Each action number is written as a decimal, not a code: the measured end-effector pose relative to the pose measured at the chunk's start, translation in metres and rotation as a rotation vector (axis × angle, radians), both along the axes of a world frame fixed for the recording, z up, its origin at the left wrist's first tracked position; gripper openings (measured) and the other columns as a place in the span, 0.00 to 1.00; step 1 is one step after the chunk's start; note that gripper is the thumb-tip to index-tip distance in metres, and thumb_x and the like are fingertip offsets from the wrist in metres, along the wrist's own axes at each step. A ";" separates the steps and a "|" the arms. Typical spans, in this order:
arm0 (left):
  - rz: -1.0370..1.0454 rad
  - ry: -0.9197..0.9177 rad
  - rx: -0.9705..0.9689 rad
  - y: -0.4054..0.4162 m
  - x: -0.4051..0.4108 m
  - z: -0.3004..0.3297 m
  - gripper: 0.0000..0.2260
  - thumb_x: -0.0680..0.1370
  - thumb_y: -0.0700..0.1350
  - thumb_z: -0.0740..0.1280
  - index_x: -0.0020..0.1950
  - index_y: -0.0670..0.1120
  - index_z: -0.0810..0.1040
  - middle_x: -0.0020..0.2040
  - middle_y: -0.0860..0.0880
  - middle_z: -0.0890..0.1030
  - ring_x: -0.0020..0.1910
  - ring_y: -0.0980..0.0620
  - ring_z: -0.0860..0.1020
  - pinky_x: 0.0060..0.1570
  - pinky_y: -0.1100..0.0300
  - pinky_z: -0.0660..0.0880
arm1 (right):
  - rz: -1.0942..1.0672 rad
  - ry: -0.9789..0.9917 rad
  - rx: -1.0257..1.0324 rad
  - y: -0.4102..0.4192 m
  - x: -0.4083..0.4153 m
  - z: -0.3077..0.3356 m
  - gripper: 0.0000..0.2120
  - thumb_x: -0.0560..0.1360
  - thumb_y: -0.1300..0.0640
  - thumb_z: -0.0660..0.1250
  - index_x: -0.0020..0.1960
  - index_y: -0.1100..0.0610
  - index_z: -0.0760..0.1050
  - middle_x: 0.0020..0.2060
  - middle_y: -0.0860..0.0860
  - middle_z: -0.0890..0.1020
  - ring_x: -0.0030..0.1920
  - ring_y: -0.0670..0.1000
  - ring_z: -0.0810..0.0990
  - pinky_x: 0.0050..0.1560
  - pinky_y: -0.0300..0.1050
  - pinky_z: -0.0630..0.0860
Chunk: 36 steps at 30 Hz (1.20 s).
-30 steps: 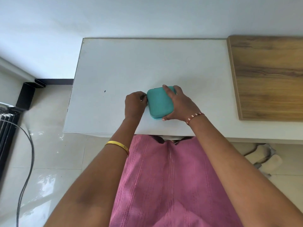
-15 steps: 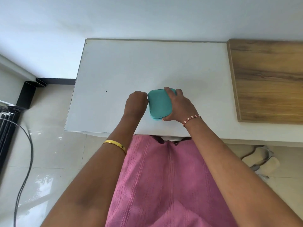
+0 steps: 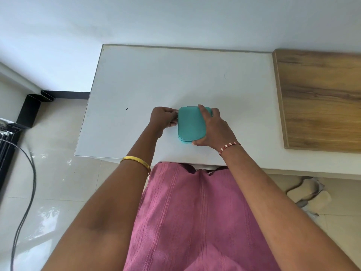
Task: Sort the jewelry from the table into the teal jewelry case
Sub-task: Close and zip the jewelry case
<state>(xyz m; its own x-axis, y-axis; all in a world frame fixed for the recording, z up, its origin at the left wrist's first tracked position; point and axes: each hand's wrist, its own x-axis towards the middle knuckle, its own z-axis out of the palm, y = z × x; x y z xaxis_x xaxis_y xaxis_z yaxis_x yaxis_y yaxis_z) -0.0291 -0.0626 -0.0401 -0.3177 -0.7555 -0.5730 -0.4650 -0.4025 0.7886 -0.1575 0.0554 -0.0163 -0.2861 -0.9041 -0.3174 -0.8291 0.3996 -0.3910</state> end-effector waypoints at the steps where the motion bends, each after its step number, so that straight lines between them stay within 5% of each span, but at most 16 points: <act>1: 0.001 -0.004 -0.018 -0.001 0.001 -0.001 0.09 0.77 0.36 0.64 0.55 0.34 0.79 0.36 0.46 0.79 0.34 0.52 0.77 0.42 0.63 0.79 | 0.000 -0.002 0.001 0.000 0.000 0.000 0.53 0.60 0.50 0.78 0.75 0.51 0.50 0.64 0.58 0.63 0.54 0.61 0.77 0.56 0.50 0.75; 4: -0.063 -0.116 -0.231 -0.002 -0.001 -0.002 0.09 0.75 0.33 0.63 0.51 0.36 0.82 0.37 0.41 0.82 0.35 0.47 0.78 0.47 0.57 0.79 | -0.002 -0.001 0.003 0.000 0.001 0.000 0.53 0.60 0.50 0.79 0.75 0.51 0.50 0.64 0.58 0.63 0.54 0.61 0.77 0.56 0.51 0.75; 8: -0.153 -0.274 -0.492 0.007 -0.004 0.000 0.11 0.73 0.31 0.62 0.50 0.37 0.83 0.46 0.38 0.84 0.45 0.43 0.81 0.44 0.62 0.73 | -0.005 0.014 0.018 -0.002 0.001 0.001 0.53 0.60 0.49 0.79 0.75 0.52 0.50 0.63 0.58 0.64 0.53 0.61 0.77 0.55 0.51 0.75; 16: -0.312 -0.418 -0.654 0.026 0.015 -0.001 0.14 0.73 0.31 0.61 0.54 0.39 0.82 0.50 0.38 0.83 0.51 0.40 0.79 0.47 0.58 0.70 | -0.028 -0.006 0.002 -0.003 0.004 -0.001 0.53 0.59 0.50 0.79 0.75 0.52 0.51 0.63 0.59 0.63 0.53 0.62 0.77 0.55 0.52 0.75; 24: -0.392 -0.500 -0.629 0.057 0.027 0.003 0.10 0.70 0.30 0.58 0.40 0.35 0.79 0.39 0.37 0.78 0.38 0.43 0.70 0.36 0.57 0.61 | -0.034 -0.002 0.005 -0.003 0.005 0.002 0.53 0.59 0.50 0.79 0.75 0.52 0.51 0.62 0.59 0.63 0.54 0.63 0.76 0.55 0.52 0.74; 30: -0.438 -0.461 -0.581 0.073 0.038 0.003 0.10 0.76 0.34 0.61 0.48 0.38 0.83 0.47 0.40 0.81 0.48 0.41 0.77 0.45 0.55 0.70 | -0.044 0.002 0.008 -0.005 0.007 0.005 0.53 0.59 0.50 0.79 0.75 0.52 0.51 0.63 0.59 0.63 0.54 0.63 0.76 0.56 0.53 0.74; 36: -0.389 -0.440 -0.509 0.082 0.030 0.009 0.10 0.77 0.39 0.62 0.42 0.36 0.82 0.41 0.38 0.82 0.43 0.41 0.77 0.41 0.55 0.69 | -0.107 -0.153 0.030 0.002 0.004 0.010 0.56 0.60 0.51 0.79 0.76 0.51 0.46 0.65 0.59 0.63 0.60 0.61 0.73 0.61 0.50 0.70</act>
<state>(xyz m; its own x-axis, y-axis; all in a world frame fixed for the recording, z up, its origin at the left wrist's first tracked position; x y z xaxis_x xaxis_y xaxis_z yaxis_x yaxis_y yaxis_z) 0.0006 0.0198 -0.0313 -0.4372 -0.8404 -0.3203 -0.8119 0.2157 0.5425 -0.1532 0.0574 -0.0063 -0.3264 -0.8604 -0.3914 -0.7128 0.4960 -0.4959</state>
